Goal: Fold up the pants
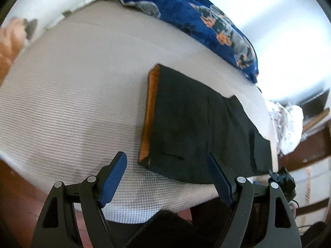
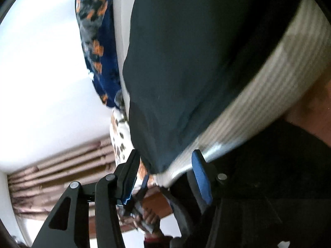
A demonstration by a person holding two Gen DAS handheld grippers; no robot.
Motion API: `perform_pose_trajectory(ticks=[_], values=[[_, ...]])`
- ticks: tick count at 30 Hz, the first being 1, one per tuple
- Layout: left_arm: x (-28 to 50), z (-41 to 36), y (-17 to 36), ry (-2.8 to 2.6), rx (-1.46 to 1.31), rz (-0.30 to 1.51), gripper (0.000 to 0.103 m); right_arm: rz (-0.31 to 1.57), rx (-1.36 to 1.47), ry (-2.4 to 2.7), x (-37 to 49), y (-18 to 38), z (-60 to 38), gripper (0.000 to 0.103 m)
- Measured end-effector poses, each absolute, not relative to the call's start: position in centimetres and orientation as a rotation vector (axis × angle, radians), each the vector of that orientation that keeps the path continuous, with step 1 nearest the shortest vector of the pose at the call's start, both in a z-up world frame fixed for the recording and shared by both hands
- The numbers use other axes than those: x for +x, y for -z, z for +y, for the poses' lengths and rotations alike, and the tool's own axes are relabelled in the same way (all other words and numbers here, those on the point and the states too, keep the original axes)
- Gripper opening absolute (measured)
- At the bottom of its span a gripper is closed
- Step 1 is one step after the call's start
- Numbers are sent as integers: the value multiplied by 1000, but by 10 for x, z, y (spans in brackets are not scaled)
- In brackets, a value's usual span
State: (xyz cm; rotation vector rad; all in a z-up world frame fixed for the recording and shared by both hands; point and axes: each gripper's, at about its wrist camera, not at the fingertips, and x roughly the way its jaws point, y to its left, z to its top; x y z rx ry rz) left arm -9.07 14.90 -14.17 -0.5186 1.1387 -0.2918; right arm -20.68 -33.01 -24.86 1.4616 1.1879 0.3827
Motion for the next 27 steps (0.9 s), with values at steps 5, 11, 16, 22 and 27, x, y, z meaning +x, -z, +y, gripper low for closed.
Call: perform_pose_trajectory(ticks=[5,11,16,22,27], values=[[-88,149,167,331,-651,1200,79,1147,1355,-506,-199,228,-312,51],[-85,151,181,353,-732,1202,79,1160,1367,-537,-192,233,-301,58],[-86,142,188,439,-831,1239,79,1160,1403,-531,-194,242,-303,61],[-80,153,199,433,-1034,1150,80,1164,1416,-528,-194,247,-303,66],[-95,151,193,486,-1049,970,80,1151,1431,-522,-194,248,-304,73]])
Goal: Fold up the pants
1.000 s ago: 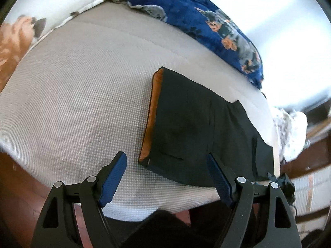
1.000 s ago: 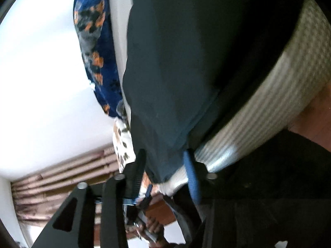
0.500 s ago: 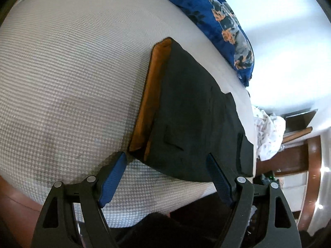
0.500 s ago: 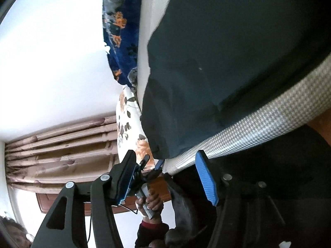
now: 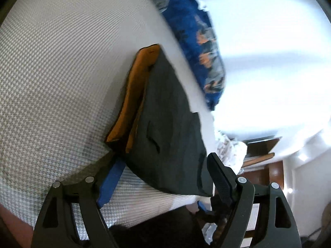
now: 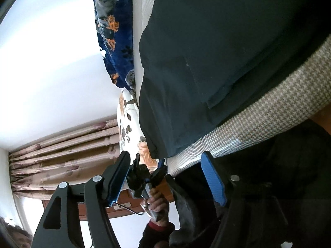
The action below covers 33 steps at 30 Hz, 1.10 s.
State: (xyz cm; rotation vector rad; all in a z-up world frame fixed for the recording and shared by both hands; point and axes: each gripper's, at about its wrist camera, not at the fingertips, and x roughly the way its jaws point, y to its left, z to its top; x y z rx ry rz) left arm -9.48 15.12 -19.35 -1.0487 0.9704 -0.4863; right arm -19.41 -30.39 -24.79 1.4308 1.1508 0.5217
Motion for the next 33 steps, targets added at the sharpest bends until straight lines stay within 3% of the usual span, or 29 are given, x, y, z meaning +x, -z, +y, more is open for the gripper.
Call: perform_pose_trajectory(ticks=[6,23,25,26,27,29,33], values=[[-96,162,200,541,-1137,906,80,1156,1446,-518,-193,254,-302,74],[-76,147,208,285,-1267,1067,80,1152,1461,-519,-196,259,-301,78],[-73,141,206,239,-1227,1086,75,1154,1459,-520,-196,259,-301,78],[-73,139,206,221,-1207,1097,64,1154,1459,-522,-196,259,-301,78],[-72,137,208,210,-1192,1111,46,1155,1458,-525,-196,260,-301,78],[-70,133,215,188,-1152,1149,25,1154,1459,-527,-195,260,-301,79],[-66,118,199,167,-960,1125,22,1153,1465,-523,-195,261,-301,79]])
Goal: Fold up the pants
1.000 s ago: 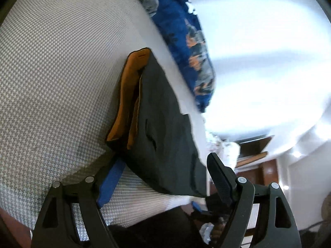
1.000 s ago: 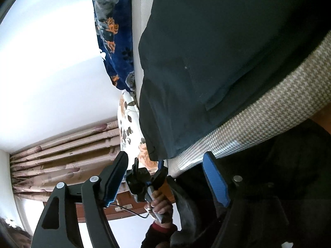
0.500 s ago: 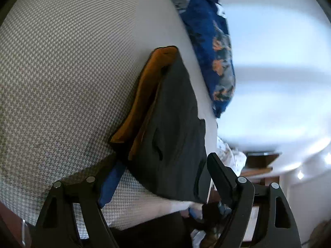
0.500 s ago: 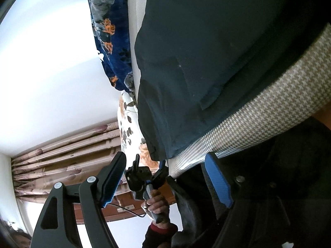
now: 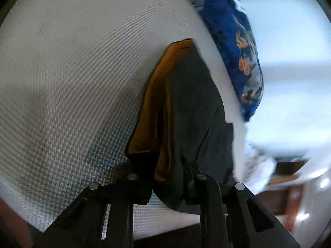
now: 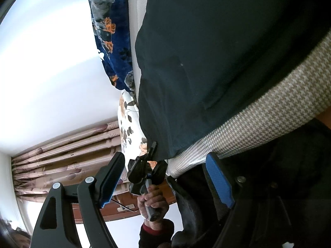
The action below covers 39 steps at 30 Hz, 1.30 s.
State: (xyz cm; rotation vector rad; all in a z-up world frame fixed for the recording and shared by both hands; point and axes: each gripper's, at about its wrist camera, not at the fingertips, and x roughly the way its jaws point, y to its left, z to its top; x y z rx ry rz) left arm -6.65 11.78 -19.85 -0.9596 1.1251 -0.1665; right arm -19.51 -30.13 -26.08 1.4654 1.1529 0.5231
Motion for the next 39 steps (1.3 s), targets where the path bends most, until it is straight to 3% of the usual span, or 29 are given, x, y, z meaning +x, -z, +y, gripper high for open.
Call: perform_pose_trajectory(ticks=[10,19,25,36,38,39], values=[[-78,49,99,255,-476,870,22,1099,1320,-577,-173,228,-301,80],[-72,-75,31,506,-219,736,22,948,1434,-631,-145,214,-336,83],[-65,-169,39,685,-105,749,22,870,1483,-665,-131,206,-371,88],[-80,-274,108,815,189,879,23,863,1512,-664,-119,223,-418,89],[-87,-282,115,823,245,871,28,890,1482,-657,-116,223,-420,90],[-90,-284,117,827,269,872,35,905,1460,-652,-115,223,-421,89]])
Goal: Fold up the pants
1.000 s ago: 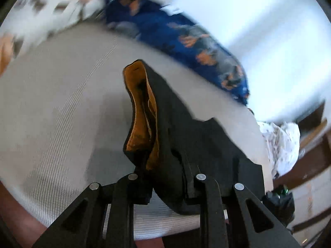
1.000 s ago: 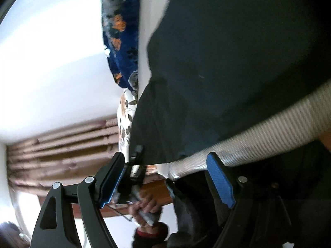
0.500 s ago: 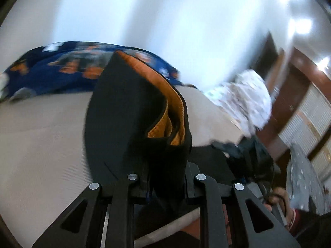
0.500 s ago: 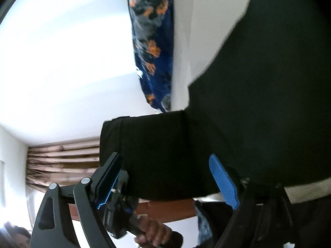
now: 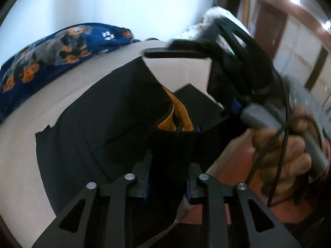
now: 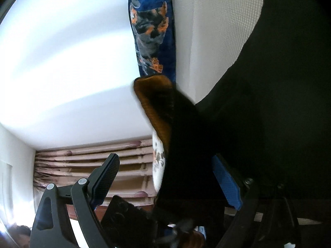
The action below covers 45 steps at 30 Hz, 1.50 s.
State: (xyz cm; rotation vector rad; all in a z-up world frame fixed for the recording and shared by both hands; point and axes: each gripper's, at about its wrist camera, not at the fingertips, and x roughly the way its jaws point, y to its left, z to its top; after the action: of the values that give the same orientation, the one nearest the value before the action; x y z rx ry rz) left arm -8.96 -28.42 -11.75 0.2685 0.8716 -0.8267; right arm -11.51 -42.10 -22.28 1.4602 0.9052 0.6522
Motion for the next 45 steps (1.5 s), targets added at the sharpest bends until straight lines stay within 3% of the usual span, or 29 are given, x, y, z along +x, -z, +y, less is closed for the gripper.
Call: perform_pose_trajectory(ticks=[2,5,6,7,11,22,43,45], values=[[-95,-287,117,857,282,865,42,930,1420,-642,-114,223,-423,84],[-101,-286,108,875,286,831,48,993,1326,-604,-112,224,-421,57],[-102,-284,104,874,283,824,54,1004,1312,-605,-111,225,-421,50],[-103,-279,99,870,267,807,55,1021,1292,-599,-110,226,-420,47],[-92,-249,80,801,180,778,61,1073,1150,-529,-109,225,-417,17],[-61,-164,90,588,21,846,63,940,1149,-479,-139,211,-463,15],[-65,-203,131,653,105,1004,67,844,1228,-304,-174,241,-550,15],[-64,-201,132,656,90,1010,67,840,1250,-298,-179,245,-557,21]])
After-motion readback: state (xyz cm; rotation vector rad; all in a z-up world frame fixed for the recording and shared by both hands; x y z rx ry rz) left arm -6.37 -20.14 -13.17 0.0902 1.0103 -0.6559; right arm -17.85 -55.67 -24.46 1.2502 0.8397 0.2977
